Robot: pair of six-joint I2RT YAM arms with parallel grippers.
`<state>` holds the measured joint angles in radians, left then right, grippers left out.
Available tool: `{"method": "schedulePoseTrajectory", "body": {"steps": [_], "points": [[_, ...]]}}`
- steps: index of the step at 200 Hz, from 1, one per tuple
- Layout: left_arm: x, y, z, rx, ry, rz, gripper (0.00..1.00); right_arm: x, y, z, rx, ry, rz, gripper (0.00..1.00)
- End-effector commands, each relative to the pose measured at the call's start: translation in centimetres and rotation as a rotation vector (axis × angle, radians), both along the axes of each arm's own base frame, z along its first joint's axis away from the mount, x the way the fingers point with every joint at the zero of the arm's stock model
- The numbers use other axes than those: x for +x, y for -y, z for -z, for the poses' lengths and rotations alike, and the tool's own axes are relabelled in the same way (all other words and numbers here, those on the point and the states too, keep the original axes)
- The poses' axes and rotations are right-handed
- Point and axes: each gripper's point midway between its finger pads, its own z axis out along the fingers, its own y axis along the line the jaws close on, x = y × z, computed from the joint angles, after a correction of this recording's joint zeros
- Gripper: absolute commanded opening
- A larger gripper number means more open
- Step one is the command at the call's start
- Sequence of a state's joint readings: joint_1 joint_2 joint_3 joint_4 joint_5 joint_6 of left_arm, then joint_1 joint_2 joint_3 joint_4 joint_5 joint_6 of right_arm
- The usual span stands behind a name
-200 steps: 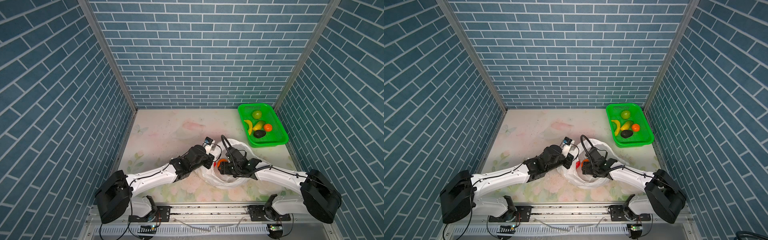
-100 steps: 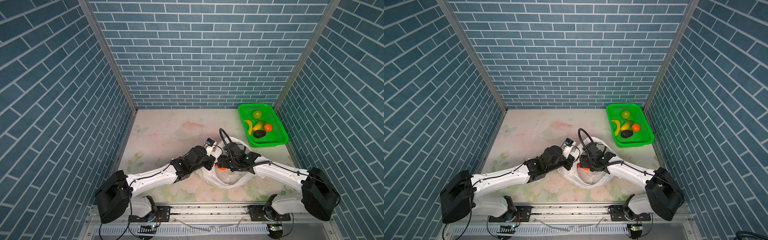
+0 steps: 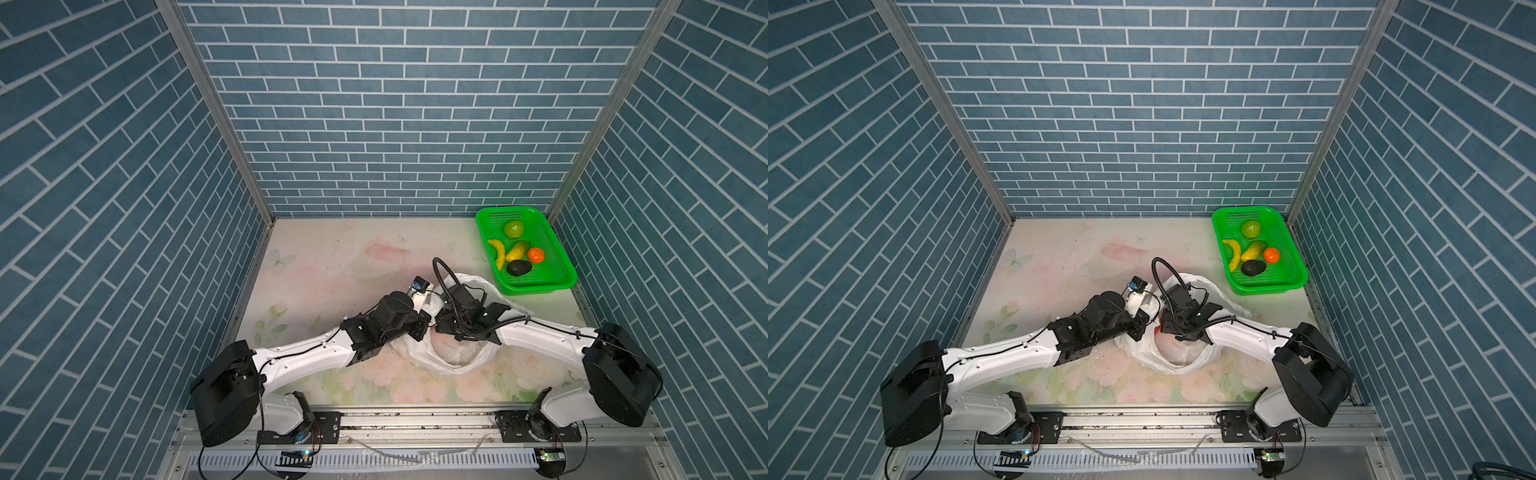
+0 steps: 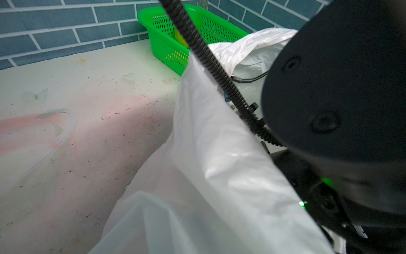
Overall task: Untie the knot of the plastic bag and take out the fruit
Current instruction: 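Lift the orange up out of the bag with the right gripper, then carry the orange over the green basket with the right gripper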
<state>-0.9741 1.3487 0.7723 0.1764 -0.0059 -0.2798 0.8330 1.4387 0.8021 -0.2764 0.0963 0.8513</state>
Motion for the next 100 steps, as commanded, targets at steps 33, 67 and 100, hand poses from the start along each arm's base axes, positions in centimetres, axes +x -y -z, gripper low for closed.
{"method": "schedulePoseTrajectory", "body": {"steps": [33, 67, 100], "points": [[1.2, -0.5, 0.1, 0.053, 0.025, -0.065, 0.0, -4.2, 0.1, -2.3, 0.034, -0.066, -0.102, 0.52], [1.8, -1.2, 0.1, 0.081, 0.04, -0.114, 0.0, -6.4, -0.1, -4.1, 0.04, -0.083, -0.164, 0.51], [2.1, -1.9, 0.1, 0.108, 0.051, -0.142, 0.0, -7.2, -0.3, -7.7, 0.074, -0.049, -0.202, 0.52]]}}
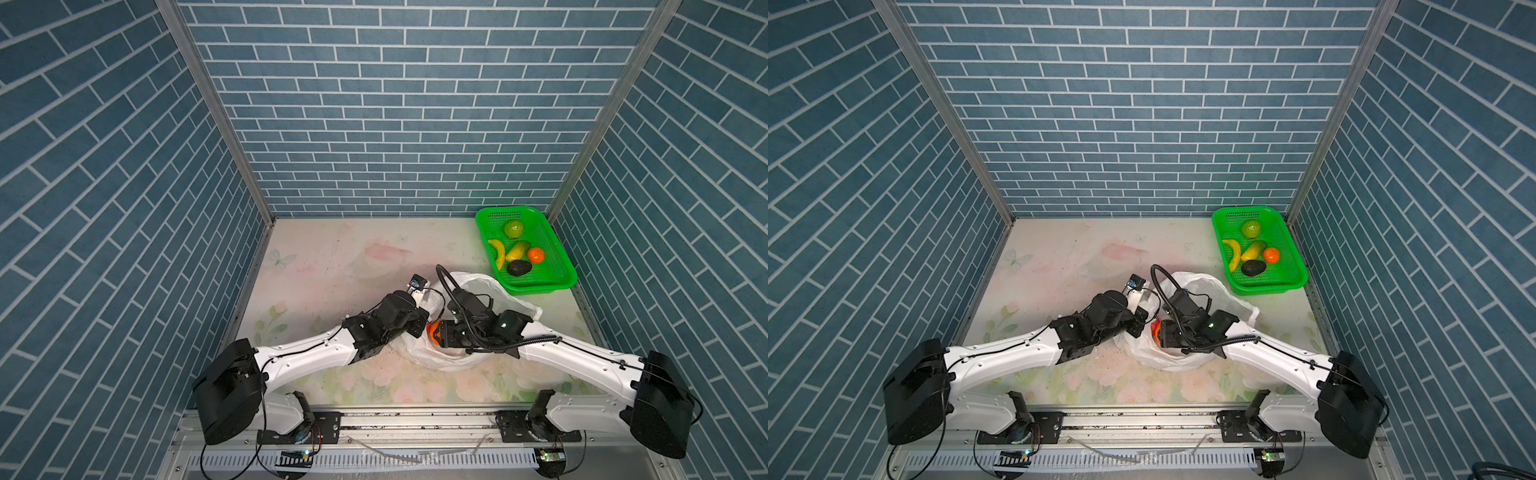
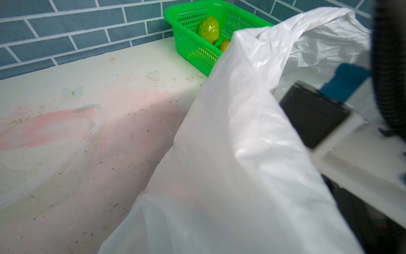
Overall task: Untie the knot of the plastic bag and take out the fruit
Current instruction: 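Carry the orange over the green basket with the right gripper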
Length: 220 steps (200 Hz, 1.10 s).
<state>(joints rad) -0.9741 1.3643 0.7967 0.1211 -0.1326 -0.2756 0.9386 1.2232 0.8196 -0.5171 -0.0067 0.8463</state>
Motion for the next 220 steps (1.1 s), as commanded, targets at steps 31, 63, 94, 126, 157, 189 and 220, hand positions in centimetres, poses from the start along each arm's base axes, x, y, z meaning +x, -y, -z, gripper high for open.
{"method": "schedulePoseTrajectory", "body": {"steps": [31, 63, 94, 126, 157, 189, 220], "points": [[0.4, -0.8, -0.3, 0.041, 0.023, -0.038, 0.0, -0.8, 0.4, -8.1, 0.077, 0.066, -0.043, 0.52], [0.3, -1.0, -0.3, 0.046, 0.021, -0.04, 0.0, 0.0, 1.8, -12.6, 0.094, 0.131, -0.024, 0.52], [0.1, -1.4, -0.2, 0.049, 0.019, -0.043, 0.0, 2.8, 5.0, -16.6, 0.126, 0.21, 0.064, 0.53], [-0.1, -1.6, -0.1, 0.047, 0.017, -0.038, 0.0, 7.4, 9.3, -18.5, 0.114, 0.284, 0.194, 0.54], [-0.6, -1.4, -0.2, 0.032, 0.016, -0.006, 0.0, 12.3, 13.3, -18.7, 0.153, 0.333, 0.351, 0.54], [-1.1, -1.4, -0.3, 0.035, 0.018, 0.022, 0.0, 17.9, 17.0, -16.5, 0.174, 0.34, 0.47, 0.53], [-1.4, -1.3, -0.4, 0.038, 0.022, 0.045, 0.0, 23.1, 20.9, -13.5, 0.111, 0.358, 0.566, 0.53]]}}
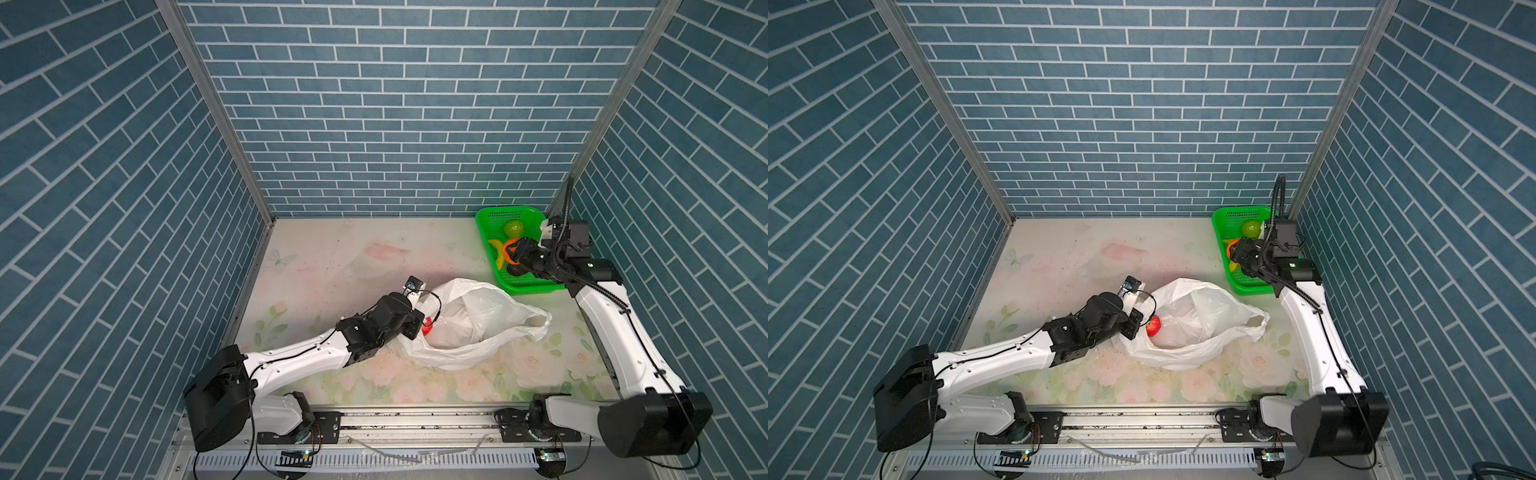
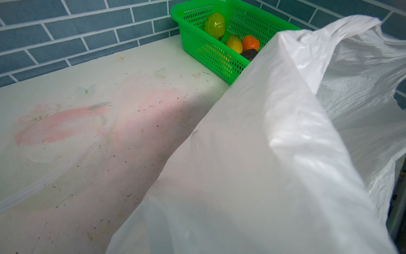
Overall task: Untie the knot of the plastic bag and take out the fruit
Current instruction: 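Carry the orange over the green basket with the right gripper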
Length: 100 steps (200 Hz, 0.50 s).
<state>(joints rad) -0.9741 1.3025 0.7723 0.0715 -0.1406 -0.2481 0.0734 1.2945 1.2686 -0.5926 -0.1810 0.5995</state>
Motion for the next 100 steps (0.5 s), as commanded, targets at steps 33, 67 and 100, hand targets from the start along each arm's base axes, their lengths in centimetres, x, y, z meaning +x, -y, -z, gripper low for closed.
{"method": "schedulePoseTrajectory", "body": {"steps": [33, 67, 100], "points": [[-0.9, 0.3, -0.4, -0.002, 0.009, 0.056, 0.0, 8.8, 4.3, 5.9, -0.053, -0.003, 0.075, 0.54], [-1.0, 0.4, -0.7, -0.009, 0.013, 0.066, 0.0, 12.7, 5.3, 9.0, -0.056, -0.04, 0.089, 0.55], [-1.2, 0.4, -0.8, -0.013, 0.013, 0.078, 0.0, 15.0, 5.6, 11.2, -0.064, -0.077, 0.092, 0.58]]}}
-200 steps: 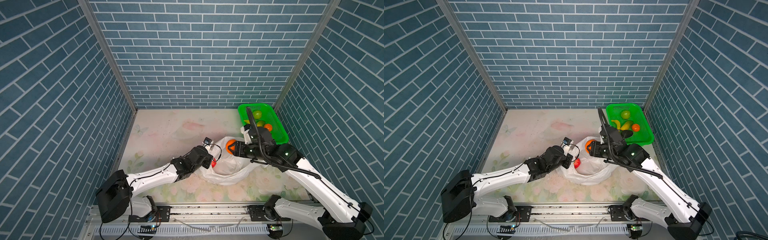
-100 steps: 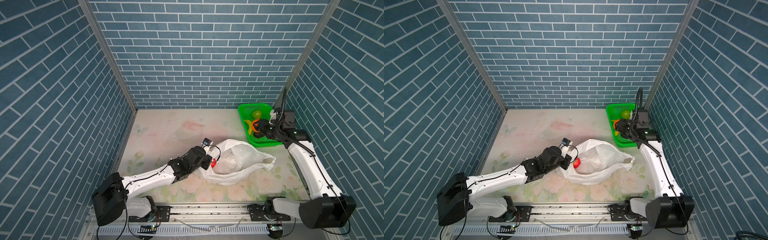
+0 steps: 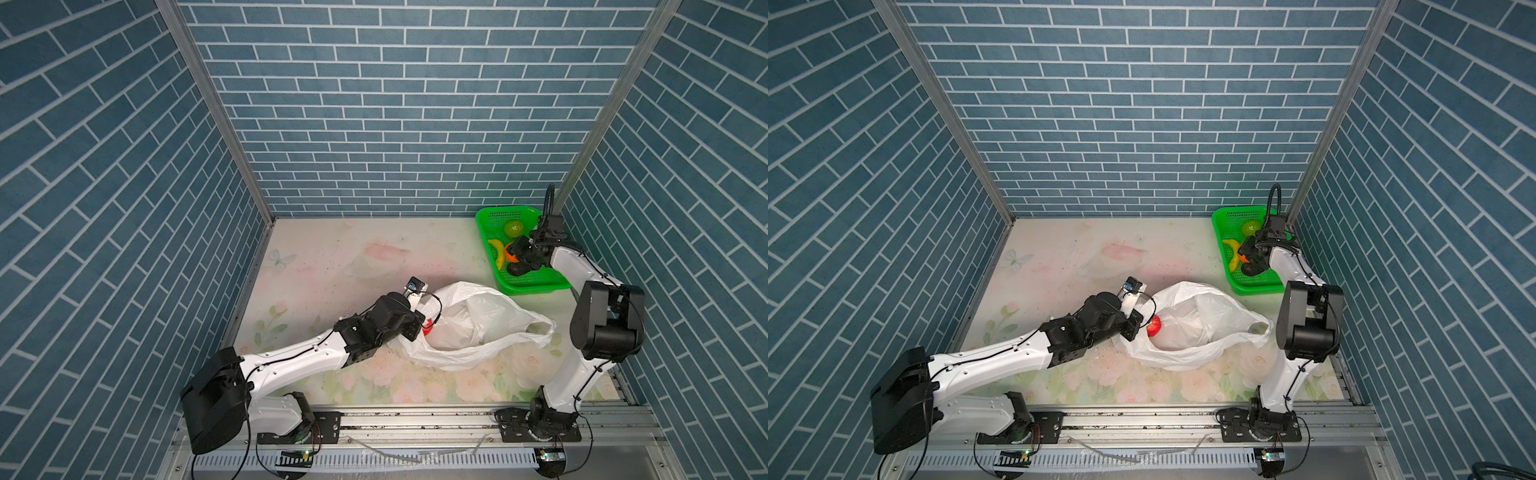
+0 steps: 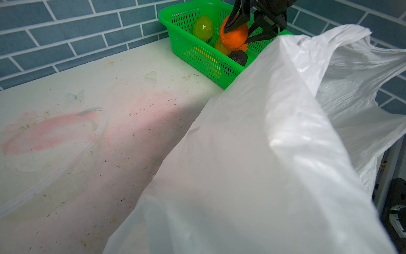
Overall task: Untie the knot of the plastic bag and take out the fruit
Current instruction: 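Carry the orange over the green basket with the right gripper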
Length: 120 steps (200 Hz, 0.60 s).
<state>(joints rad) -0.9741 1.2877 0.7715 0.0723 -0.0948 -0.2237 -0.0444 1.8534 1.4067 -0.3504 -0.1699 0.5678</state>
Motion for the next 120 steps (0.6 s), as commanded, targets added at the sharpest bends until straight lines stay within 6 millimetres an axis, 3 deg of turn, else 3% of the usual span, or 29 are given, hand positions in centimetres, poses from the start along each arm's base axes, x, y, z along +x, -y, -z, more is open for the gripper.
{"method": "schedulePoseTrajectory", "body": {"steps": [1, 34, 57, 120], "points": [[-0.5, 0.0, -0.3, -0.003, 0.008, 0.026, 0.0, 3.1, 0.5, -2.4, -0.036, 0.092, -0.015, 0.58], [-0.6, 0.0, -0.3, -0.003, 0.006, 0.031, 0.0, 3.8, 0.7, -1.1, -0.043, 0.046, -0.019, 0.74], [-0.6, 0.1, -0.4, -0.004, 0.009, 0.034, 0.0, 3.7, 0.7, -1.2, -0.046, 0.044, -0.017, 0.78], [-0.8, 0.2, -0.6, -0.012, 0.01, 0.046, 0.0, 1.9, 0.3, -4.3, -0.048, 0.083, -0.04, 0.79]]}}
